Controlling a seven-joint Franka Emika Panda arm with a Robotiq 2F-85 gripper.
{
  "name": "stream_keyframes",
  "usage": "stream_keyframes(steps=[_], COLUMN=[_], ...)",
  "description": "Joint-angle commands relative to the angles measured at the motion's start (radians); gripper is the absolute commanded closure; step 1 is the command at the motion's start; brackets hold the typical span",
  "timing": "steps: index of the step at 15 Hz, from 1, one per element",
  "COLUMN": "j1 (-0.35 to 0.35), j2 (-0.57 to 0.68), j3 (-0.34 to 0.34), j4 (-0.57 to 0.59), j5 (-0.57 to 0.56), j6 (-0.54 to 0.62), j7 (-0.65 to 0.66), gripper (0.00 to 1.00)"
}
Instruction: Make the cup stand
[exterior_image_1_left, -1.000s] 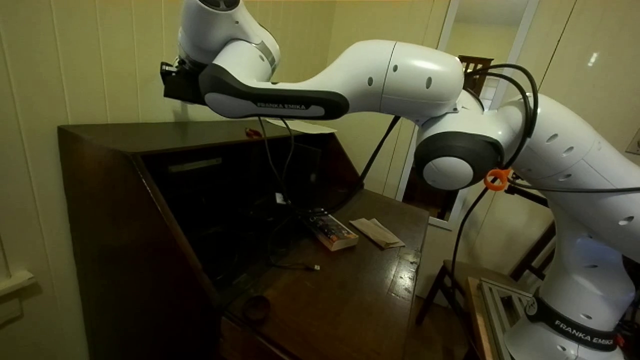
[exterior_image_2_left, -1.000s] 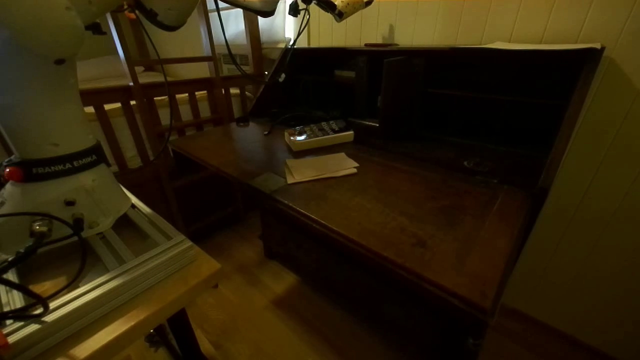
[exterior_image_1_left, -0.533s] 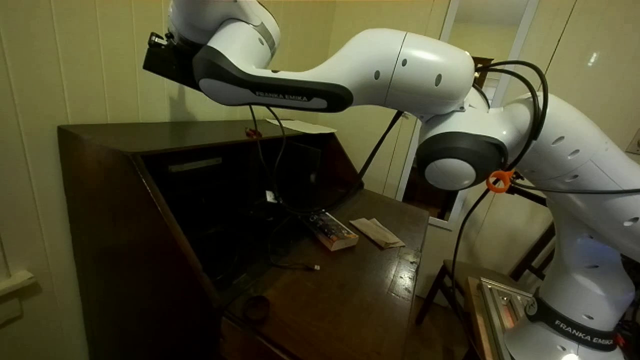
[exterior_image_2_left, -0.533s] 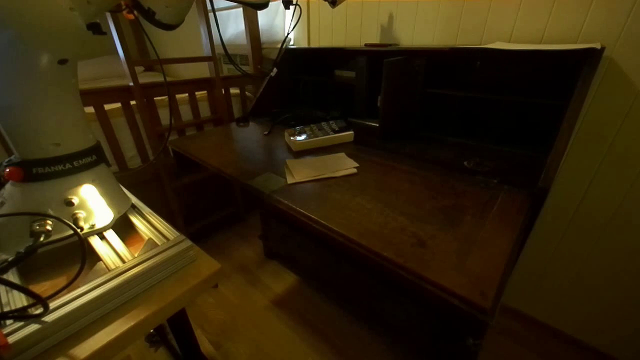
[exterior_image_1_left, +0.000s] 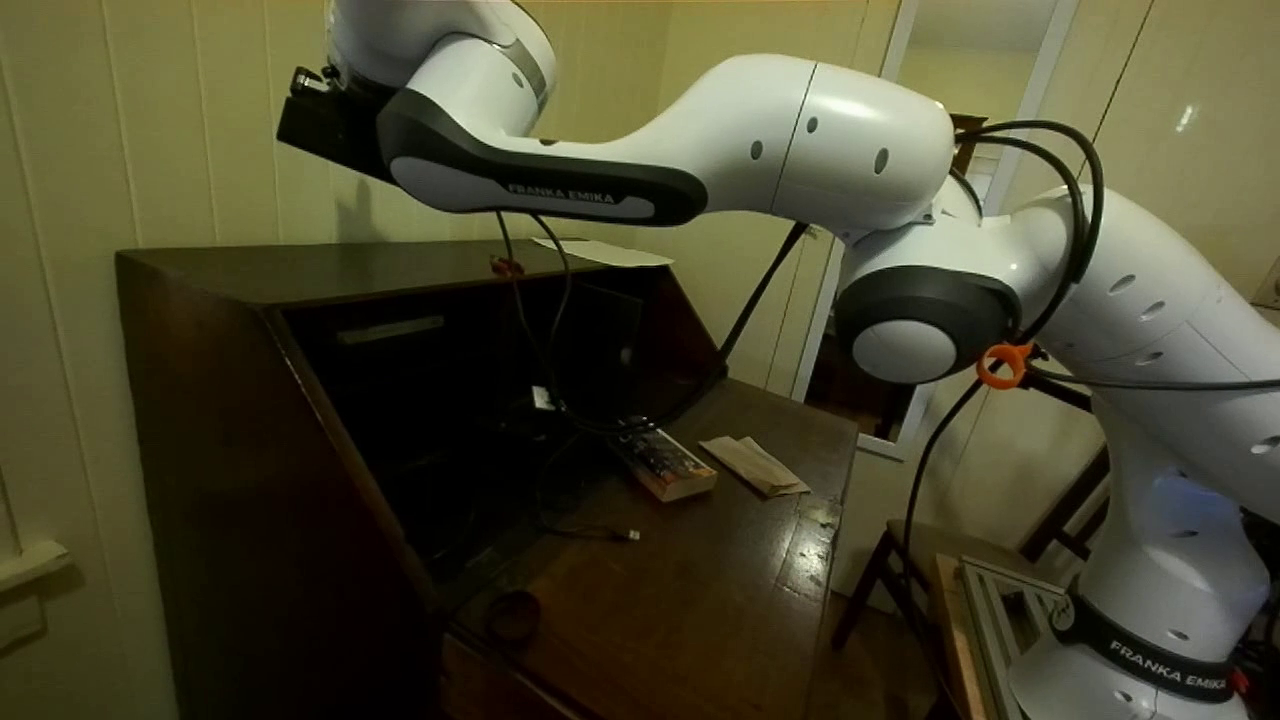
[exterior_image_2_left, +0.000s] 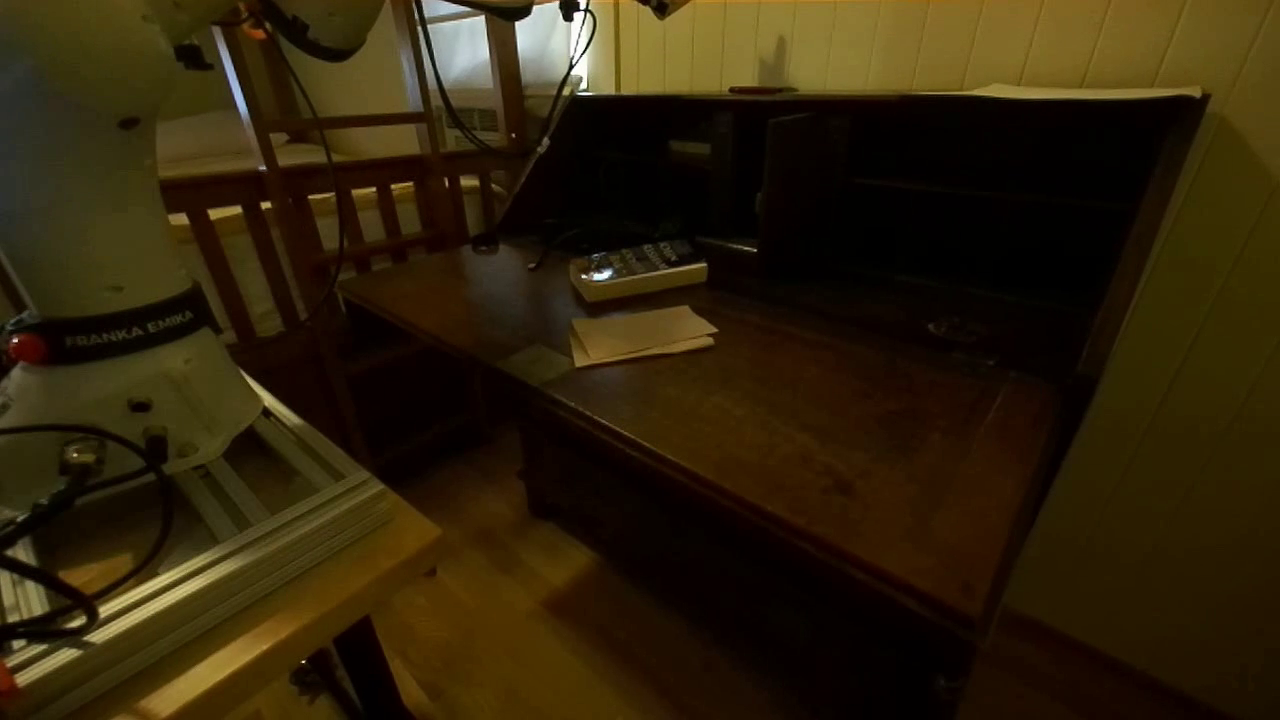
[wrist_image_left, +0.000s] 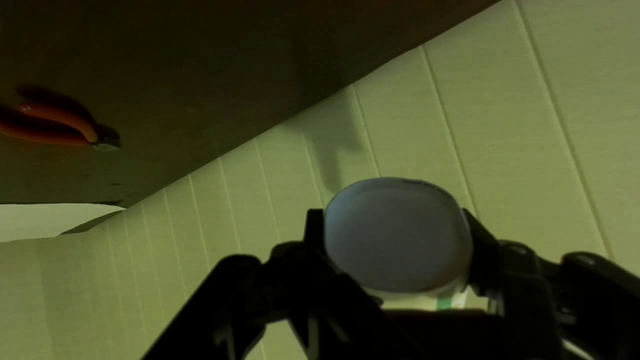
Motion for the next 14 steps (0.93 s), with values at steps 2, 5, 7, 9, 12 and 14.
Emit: stream_keyframes(steps=[2, 5, 7, 9, 12, 14], j1=[0.049, 0.082, 0.119, 0.153, 0.177, 0.178], j2=[0.014, 0.03, 0.039, 0.052, 0.075, 0.096], j3=[-0.056, -0.021, -0.03, -0.044, -0.031, -0.023], j4=[0.002, 0.058, 0.072, 0.071, 0.068, 0.067], j5=[-0.05, -0.176, -0.241, -0.312, -0.395, -0.442], j6=[-0.091, -0.308, -0.432, -0.523, -0.601, -0.622], j7=[0.043, 0.074, 0.092, 0.083, 0.078, 0.079], gripper=[0.61, 0.61, 0.61, 0.61, 0.61, 0.61])
